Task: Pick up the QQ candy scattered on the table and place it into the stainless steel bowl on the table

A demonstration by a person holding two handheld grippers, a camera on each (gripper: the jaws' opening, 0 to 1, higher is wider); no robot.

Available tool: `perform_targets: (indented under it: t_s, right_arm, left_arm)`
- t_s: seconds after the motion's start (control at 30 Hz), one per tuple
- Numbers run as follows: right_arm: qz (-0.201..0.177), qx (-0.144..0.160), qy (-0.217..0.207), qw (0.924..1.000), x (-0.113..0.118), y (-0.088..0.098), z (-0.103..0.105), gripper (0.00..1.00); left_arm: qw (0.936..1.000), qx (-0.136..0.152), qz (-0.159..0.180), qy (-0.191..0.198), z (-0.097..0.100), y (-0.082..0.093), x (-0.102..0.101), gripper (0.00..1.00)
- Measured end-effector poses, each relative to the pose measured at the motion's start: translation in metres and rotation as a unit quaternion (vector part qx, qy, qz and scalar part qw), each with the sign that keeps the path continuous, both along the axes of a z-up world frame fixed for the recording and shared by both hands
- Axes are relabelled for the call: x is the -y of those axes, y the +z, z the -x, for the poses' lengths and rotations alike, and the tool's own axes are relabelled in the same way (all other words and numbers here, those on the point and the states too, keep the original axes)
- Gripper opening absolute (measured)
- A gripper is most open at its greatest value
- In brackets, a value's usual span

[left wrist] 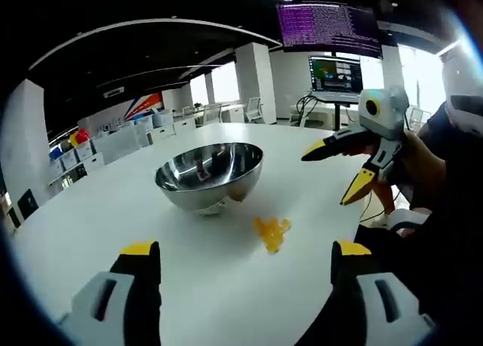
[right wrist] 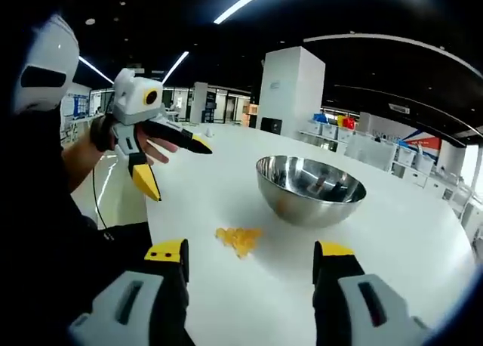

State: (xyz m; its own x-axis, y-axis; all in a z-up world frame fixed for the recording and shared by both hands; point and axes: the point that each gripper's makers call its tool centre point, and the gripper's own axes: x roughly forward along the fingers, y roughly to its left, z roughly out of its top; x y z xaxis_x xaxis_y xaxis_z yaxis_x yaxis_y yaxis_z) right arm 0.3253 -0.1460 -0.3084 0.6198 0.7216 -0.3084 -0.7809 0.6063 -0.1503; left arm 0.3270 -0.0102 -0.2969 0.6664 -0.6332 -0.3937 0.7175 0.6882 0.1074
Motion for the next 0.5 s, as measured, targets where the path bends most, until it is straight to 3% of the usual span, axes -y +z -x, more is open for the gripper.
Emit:
perform_targets:
  t_s: [0.5]
  right_arm:
    - [0.006, -0.002, -0.002, 1.0, 0.0015, -0.0056, -0.0015, 0.62]
  left_arm:
    - [1.0, 0.001, -0.004, -0.001, -0.0006, -0.001, 0.0024, 0.93]
